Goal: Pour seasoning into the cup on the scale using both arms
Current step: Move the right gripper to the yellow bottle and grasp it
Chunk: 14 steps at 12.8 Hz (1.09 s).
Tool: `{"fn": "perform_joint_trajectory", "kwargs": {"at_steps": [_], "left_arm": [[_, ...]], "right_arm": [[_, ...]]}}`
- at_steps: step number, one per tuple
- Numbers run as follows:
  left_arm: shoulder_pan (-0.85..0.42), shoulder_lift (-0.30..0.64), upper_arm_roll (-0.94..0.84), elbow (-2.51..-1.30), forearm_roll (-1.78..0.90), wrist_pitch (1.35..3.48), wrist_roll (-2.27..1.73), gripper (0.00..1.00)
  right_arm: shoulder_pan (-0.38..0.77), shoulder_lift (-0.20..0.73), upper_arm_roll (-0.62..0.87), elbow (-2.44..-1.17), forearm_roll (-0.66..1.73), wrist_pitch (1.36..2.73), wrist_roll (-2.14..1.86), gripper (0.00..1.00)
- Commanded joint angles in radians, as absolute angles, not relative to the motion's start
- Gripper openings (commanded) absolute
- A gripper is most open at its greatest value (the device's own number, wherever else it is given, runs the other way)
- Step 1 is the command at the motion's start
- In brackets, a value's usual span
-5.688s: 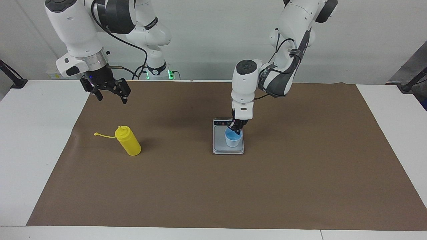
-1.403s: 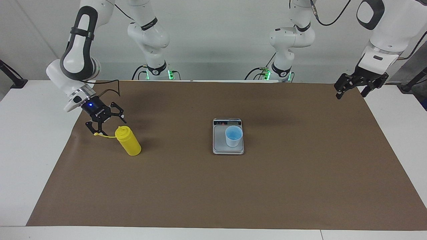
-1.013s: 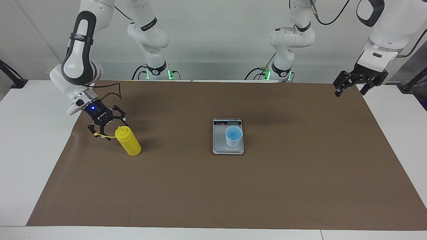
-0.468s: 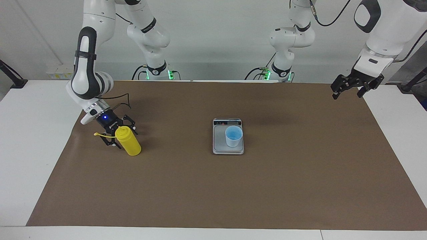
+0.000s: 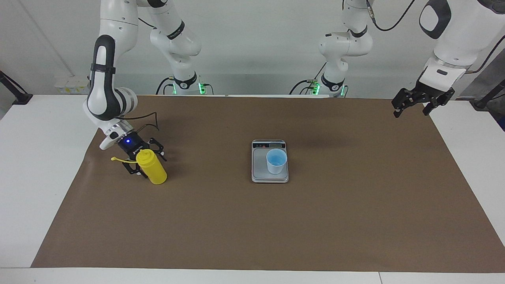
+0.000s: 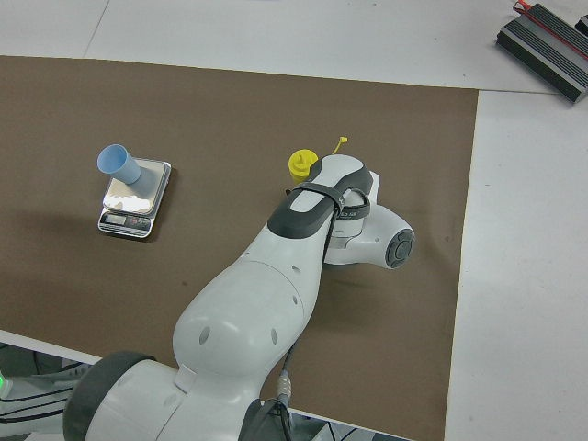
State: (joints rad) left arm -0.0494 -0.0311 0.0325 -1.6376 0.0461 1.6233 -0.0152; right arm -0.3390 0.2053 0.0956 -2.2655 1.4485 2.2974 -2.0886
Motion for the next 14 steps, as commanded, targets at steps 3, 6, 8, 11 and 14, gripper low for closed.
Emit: {"fn": "perform_joint_trajectory", "kwargs": {"at_steps": [3, 6, 8, 11, 14], "left_arm": [[-0.071, -0.043, 0.066, -1.661, 0.032, 1.675, -0.002, 1.00], [-0.069, -0.032, 0.067, -1.661, -0.007, 1.692, -0.002, 1.00], [-0.069, -0.023, 0.072, -1.660, -0.031, 1.701, -0.002, 1.00], [-0.069, 0.008, 0.061, -1.635, -0.046, 1.704, -0.003, 1.00], [-0.067, 0.003, 0.052, -1.637, -0.046, 1.706, -0.002, 1.00]], "right_arm": [[-0.339, 0.212, 0.098, -2.243, 1.474, 2.298, -2.111, 1.00], [-0.337, 0.210, 0.098, -2.243, 1.473, 2.299, -2.109, 0.71], [-0.337, 0.209, 0.098, -2.241, 1.471, 2.299, -2.108, 0.53], [-0.331, 0.199, 0.100, -2.220, 1.453, 2.302, -2.092, 0.50], [-0.275, 0.152, 0.097, -2.220, 1.410, 2.325, -2.010, 0.50]]}}
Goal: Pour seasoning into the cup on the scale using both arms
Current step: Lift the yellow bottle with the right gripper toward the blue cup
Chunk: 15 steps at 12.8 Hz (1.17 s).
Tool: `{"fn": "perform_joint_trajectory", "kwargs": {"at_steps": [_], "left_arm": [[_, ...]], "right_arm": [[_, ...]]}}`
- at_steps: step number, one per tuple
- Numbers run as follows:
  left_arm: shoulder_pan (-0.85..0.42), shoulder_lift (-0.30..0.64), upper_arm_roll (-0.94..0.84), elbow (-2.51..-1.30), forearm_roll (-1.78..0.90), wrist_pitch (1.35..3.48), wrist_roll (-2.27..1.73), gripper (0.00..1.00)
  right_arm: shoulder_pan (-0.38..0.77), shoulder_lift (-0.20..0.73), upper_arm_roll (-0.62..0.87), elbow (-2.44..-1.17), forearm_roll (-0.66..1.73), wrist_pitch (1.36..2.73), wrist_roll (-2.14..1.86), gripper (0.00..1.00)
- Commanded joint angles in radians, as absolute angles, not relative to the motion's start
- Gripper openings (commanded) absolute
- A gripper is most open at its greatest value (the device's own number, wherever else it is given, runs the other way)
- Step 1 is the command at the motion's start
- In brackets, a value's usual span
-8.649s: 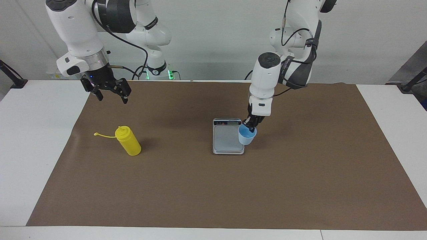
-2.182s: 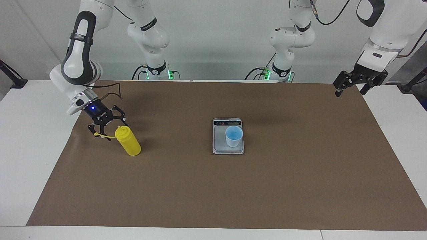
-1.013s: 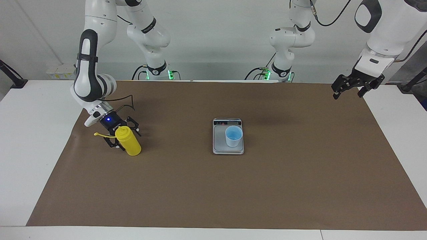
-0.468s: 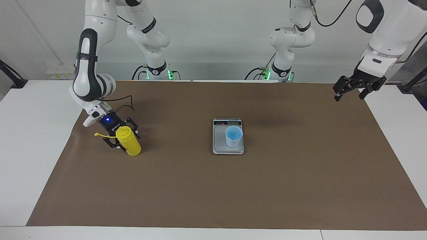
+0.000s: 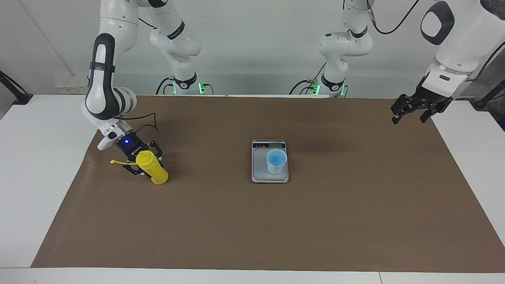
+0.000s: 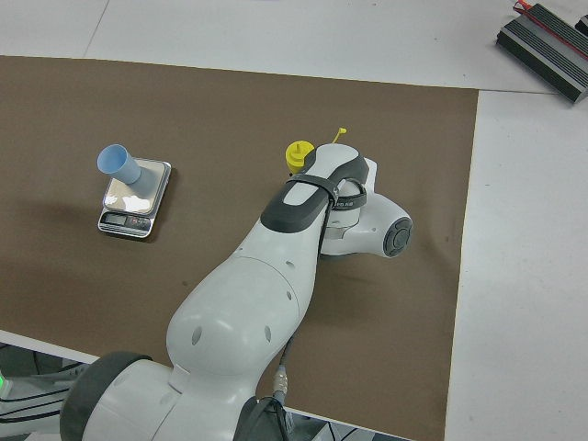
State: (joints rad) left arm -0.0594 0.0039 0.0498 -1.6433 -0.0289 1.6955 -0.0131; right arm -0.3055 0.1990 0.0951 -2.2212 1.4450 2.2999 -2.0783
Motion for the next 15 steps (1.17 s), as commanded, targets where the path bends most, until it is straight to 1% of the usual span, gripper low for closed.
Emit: {"fn": "perform_joint_trajectory", "kwargs": {"at_steps": [1, 4, 5, 7, 10, 15], "left_arm": [[-0.067, -0.009, 0.042, -1.640, -0.046, 1.710, 0.000, 1.00], [-0.068, -0.021, 0.026, -1.657, -0.044, 1.700, -0.002, 1.00], [-0.069, -0.023, 0.026, -1.657, -0.044, 1.692, -0.006, 1.00], [-0.064, -0.023, 0.026, -1.657, -0.044, 1.692, -0.006, 1.00], [-0.057, -0.023, 0.035, -1.657, -0.044, 1.693, -0.008, 1.00], [-0.057, -0.023, 0.037, -1.657, -0.044, 1.694, -0.008, 1.00]], "right_arm": [[-0.255, 0.143, 0.097, -2.215, 1.378, 2.345, -1.985, 0.50], [-0.190, 0.103, 0.097, -2.194, 1.265, 2.367, -1.901, 0.51], [-0.164, 0.091, 0.097, -2.181, 1.199, 2.408, -1.849, 0.51], [-0.103, 0.072, 0.097, -2.163, 1.103, 2.434, -1.749, 0.51], [-0.043, 0.066, 0.097, -2.138, 0.978, 2.468, -1.630, 0.51], [0.061, 0.067, 0.097, -2.079, 0.636, 2.479, -1.398, 0.51]]}}
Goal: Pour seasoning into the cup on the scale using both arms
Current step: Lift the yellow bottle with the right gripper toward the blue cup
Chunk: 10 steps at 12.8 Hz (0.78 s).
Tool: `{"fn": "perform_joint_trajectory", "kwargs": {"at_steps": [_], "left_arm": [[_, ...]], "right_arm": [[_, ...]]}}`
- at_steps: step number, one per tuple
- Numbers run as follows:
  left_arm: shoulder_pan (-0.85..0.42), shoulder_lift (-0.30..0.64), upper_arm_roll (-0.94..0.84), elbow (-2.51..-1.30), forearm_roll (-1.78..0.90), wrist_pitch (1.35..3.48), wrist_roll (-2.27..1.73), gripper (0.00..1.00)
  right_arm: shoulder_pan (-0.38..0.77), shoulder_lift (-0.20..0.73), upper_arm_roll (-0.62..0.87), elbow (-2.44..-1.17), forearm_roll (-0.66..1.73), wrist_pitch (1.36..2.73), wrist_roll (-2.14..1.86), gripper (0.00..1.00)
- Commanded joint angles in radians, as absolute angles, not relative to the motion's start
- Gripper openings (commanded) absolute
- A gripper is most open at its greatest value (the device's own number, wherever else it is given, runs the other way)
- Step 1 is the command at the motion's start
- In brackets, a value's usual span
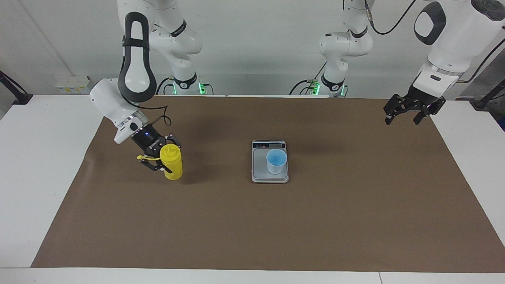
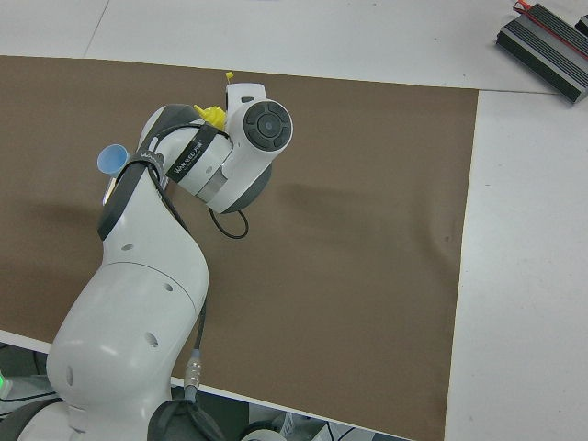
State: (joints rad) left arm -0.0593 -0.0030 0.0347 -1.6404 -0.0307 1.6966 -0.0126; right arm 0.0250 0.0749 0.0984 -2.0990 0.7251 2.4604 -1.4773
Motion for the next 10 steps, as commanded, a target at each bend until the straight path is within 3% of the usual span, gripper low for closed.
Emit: {"fn": "perform_joint_trajectory", "kwargs": {"at_steps": [1, 10], "left_arm": [[-0.057, -0.023, 0.037, -1.657, -0.044, 1.694, -0.008, 1.00], [-0.057, -0.023, 0.037, -1.657, -0.044, 1.692, -0.008, 1.00]], "right_arm": [[0.086, 0.067, 0.097, -2.077, 0.590, 2.488, -1.363, 0.51], [0.276, 0.077, 0.101, -2.068, -0.053, 2.502, -0.794, 0.51]]}}
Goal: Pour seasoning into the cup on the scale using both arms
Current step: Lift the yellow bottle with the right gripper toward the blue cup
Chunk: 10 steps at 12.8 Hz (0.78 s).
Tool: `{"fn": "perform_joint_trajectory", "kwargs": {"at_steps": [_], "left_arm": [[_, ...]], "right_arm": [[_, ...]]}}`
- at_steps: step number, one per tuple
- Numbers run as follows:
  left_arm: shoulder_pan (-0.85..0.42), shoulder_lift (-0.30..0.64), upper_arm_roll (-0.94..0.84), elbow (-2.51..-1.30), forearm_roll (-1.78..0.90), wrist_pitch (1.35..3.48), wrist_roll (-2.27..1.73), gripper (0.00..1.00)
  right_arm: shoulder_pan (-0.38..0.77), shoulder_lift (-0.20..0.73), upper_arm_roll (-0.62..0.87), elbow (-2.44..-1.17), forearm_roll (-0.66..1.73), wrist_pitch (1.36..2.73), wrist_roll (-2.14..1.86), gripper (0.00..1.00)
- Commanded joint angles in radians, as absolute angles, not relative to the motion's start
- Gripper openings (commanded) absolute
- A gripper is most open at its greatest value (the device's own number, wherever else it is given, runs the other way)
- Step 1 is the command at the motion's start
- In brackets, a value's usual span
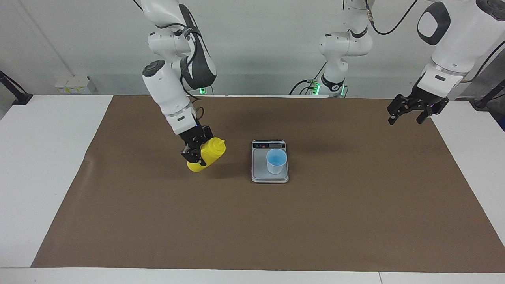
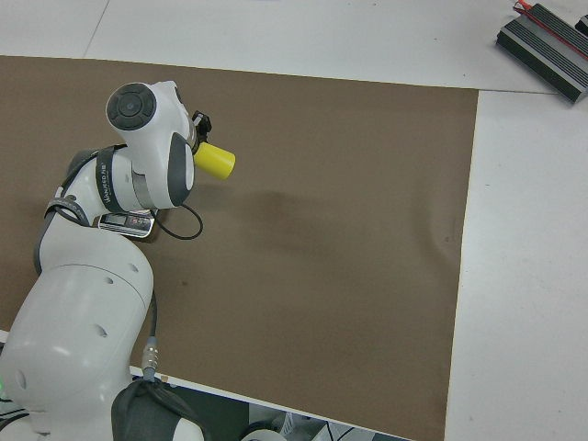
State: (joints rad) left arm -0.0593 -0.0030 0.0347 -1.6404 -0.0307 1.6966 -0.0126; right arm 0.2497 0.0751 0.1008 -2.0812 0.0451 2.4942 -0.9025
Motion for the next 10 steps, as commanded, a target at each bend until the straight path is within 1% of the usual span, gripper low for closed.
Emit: {"fn": "perform_joint_trajectory", "kwargs": {"at_steps": [1, 4, 5, 8, 10], "left_arm": [[-0.057, -0.023, 0.037, -1.657, -0.044, 1.693, -0.008, 1.00], [-0.057, -0.023, 0.037, -1.657, -0.044, 1.694, -0.008, 1.00], [-0.057, -0.023, 0.037, -1.657, -0.044, 1.694, -0.008, 1.00], [-0.057, -0.023, 0.037, -1.657, -0.044, 1.694, -0.008, 1.00], [-0.057, -0.023, 0.037, -1.657, -0.044, 1.692, -0.008, 1.00]], "right_arm": [[0.303, 0.081, 0.103, -2.059, -0.127, 2.496, -0.705, 0.51], [0.344, 0.109, 0.103, -2.045, -0.289, 2.491, -0.501, 0.51], [0.357, 0.129, 0.103, -2.019, -0.334, 2.473, -0.461, 0.51], [0.402, 0.175, 0.103, -1.927, -0.474, 2.356, -0.382, 0.52], [0.413, 0.192, 0.103, -1.917, -0.573, 2.344, -0.357, 0.52]]}}
